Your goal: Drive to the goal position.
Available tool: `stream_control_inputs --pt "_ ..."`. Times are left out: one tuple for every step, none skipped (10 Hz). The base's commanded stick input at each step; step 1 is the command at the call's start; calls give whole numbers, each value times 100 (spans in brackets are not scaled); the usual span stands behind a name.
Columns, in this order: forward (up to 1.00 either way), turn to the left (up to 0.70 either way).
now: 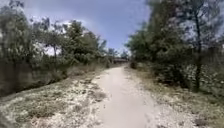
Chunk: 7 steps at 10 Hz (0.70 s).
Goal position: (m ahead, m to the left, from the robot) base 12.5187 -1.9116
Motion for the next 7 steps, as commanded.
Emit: stream_control_inputs --pt "50 0" --pt "50 0" --pt "50 0" --pt "50 0" --pt "50 0" --pt "50 0" --pt "50 0"
